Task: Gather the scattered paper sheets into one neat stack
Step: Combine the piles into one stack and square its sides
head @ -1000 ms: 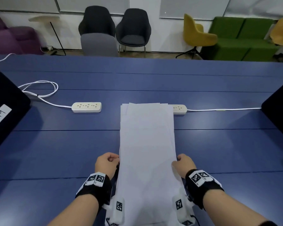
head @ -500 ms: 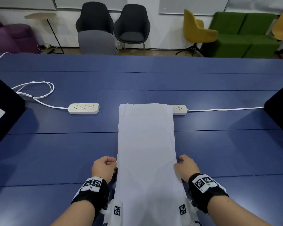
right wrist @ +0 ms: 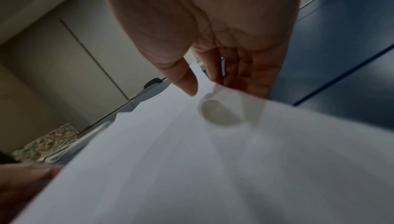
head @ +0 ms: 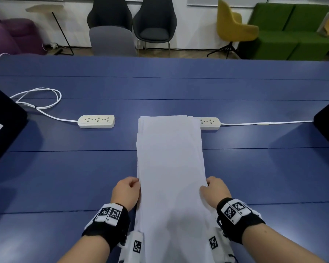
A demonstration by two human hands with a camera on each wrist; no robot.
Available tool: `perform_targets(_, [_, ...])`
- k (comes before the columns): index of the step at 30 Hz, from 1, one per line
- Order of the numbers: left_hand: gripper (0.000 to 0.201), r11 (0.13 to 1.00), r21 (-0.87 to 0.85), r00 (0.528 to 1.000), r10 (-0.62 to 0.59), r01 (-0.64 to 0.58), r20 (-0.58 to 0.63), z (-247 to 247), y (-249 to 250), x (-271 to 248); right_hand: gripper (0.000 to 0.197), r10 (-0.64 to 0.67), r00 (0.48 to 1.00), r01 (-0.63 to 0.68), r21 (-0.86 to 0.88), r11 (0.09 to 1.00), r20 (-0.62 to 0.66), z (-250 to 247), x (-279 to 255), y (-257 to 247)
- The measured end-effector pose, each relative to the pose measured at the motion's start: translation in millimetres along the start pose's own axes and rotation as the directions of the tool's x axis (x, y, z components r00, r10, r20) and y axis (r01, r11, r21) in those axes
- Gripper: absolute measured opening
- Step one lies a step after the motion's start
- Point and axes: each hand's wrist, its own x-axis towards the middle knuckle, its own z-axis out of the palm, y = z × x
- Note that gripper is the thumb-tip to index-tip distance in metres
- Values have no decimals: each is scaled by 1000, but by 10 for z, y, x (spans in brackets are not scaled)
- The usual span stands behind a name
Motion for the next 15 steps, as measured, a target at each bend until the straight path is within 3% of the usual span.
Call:
perform_targets(3, [28,997,-51,998,-60,60,0,-21,142,135,8,-16,998,18,35,999,-55,-112,92,-122])
perform_targets(6, [15,983,-136,989,-111,124,96,-2,187,302,26,29,999,-24,117,993,-39,-165,212,-250])
perform_targets(9, [11,971,-164,970,-138,173,202,-7,184,307,27,78,997,-81,202,976,25,-174,314,-271])
perform_targets(12, [29,957,-204,954,-150,206,261,-13,198,241,25,82,995,-95,329,940,53,-141,434,-182])
perform_targets(15, [41,932,-271,941,-158,243,301,-3,186,267,31,73,989,-114,332,936,132,-145,411,-217])
